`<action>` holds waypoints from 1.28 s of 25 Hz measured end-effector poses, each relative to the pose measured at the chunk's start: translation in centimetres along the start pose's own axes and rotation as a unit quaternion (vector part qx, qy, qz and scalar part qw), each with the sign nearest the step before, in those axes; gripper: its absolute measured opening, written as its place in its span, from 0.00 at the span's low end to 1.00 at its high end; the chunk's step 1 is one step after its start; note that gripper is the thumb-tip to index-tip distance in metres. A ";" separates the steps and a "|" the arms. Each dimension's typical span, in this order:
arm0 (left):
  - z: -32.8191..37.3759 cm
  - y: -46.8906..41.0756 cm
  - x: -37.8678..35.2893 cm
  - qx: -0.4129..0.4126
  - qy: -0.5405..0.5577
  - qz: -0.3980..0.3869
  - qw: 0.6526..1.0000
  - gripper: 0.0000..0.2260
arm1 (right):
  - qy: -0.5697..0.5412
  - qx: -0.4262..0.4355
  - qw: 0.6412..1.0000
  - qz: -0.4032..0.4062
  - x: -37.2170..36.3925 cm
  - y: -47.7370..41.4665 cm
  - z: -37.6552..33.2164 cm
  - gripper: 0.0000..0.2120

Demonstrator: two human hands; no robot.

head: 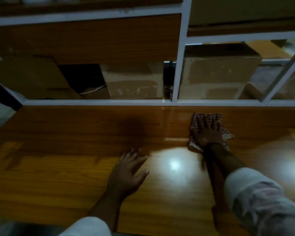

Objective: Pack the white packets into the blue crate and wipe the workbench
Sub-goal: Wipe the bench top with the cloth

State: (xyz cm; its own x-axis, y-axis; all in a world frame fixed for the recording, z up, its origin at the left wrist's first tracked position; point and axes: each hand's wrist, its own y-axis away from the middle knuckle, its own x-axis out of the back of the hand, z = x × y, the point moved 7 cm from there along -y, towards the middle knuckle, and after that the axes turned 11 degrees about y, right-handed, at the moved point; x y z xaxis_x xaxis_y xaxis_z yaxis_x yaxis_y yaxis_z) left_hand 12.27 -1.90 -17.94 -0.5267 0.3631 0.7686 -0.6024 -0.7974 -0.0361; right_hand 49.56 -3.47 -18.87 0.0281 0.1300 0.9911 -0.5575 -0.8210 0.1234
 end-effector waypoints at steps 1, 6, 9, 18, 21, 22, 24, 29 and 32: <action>0.0 0.0 0.0 0.000 0.002 0.000 1.000 0.26 | 0.000 -0.007 1.000 -0.001 0.3 -0.9 -1.4 0.36; 0.1 -0.1 0.1 -0.013 -0.002 0.005 1.000 0.25 | 0.018 0.185 0.983 0.011 0.7 1.5 -11.8 0.35; -0.1 -0.1 0.1 -0.010 0.000 0.004 1.000 0.25 | 0.034 0.345 0.938 0.016 -0.3 5.4 -14.1 0.34; -0.2 -0.5 0.1 0.009 -0.008 -0.013 1.000 0.25 | -0.002 0.069 0.998 0.010 1.7 -6.5 -9.1 0.37; -0.3 -0.6 -0.2 0.007 -0.004 -0.010 1.000 0.24 | -0.002 0.070 0.997 0.015 1.6 -6.0 -12.6 0.38; -0.3 -0.6 -0.2 0.003 -0.004 -0.008 1.000 0.24 | -0.001 0.097 0.995 0.019 1.6 -5.9 -13.9 0.38; -0.2 -0.6 -0.2 0.001 0.004 -0.003 1.000 0.23 | 0.011 0.195 0.981 0.019 1.8 -5.2 -16.9 0.36; -0.3 -0.5 -0.3 0.007 0.015 -0.005 1.000 0.23 | 0.034 0.468 0.883 0.026 1.3 2.7 -19.9 0.32; -0.4 -0.5 -0.2 -0.004 0.003 -0.003 1.000 0.23 | 0.029 0.447 0.893 0.038 0.6 3.3 -14.5 0.32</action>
State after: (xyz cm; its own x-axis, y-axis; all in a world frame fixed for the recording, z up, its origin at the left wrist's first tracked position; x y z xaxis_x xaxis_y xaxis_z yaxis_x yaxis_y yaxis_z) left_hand 12.40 -1.40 -18.31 -0.5273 0.3700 0.7649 -0.6094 -0.7920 -0.0370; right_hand 35.76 1.96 -18.61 -0.0398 0.0617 0.9973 0.3303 -0.9412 0.0714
